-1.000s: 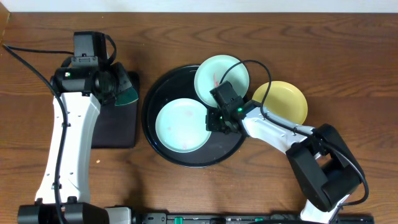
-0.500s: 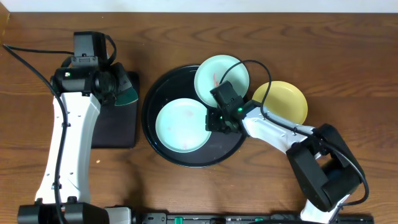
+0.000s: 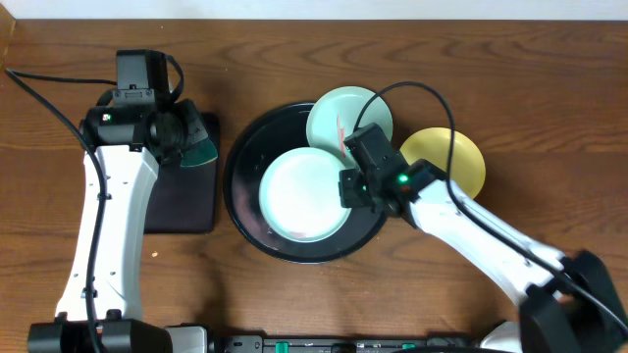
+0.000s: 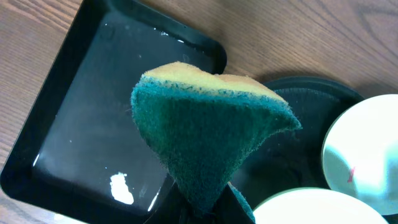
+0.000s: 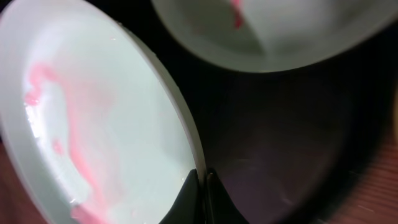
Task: Clean dirty plates on tray and stack at the side
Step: 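Lift the light-blue plate and stack it on the yellow plate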
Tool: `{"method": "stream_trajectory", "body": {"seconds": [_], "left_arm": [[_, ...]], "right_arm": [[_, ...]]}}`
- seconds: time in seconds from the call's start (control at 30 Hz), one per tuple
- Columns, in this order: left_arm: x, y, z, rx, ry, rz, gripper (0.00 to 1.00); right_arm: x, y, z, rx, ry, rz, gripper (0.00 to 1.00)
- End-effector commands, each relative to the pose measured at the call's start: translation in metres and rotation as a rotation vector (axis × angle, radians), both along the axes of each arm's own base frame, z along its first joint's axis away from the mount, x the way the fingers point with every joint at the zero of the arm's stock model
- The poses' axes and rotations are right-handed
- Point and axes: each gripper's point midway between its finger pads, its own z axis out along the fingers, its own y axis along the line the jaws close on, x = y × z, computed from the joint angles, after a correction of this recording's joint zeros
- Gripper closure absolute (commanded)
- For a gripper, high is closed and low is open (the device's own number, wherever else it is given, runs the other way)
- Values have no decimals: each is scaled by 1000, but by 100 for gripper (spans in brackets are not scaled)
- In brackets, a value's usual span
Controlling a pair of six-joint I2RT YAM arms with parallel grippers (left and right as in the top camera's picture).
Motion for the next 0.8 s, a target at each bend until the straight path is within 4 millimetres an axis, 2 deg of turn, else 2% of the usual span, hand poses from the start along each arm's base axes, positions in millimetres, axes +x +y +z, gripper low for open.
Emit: {"method": "stream_trajectory", "body": {"seconds": [0.0, 0.17, 0.27, 0.57, 0.77], "left_arm": [[-1, 3, -2, 12, 8, -2, 93], [-1, 3, -2, 12, 8, -1, 93], [-1, 3, -2, 12, 8, -1, 93], [-2, 3, -3, 12, 9, -2, 93], [-2, 3, -3, 12, 9, -1, 93]], "right_arm": [[11, -18, 36, -142, -197, -7, 99], [11, -43, 81, -330, -421, -58, 99], [8, -50, 106, -445, -548, -62, 99], [-16, -41, 159, -734, -848, -49, 99], [-28, -36, 193, -873, -989, -69, 99]]}}
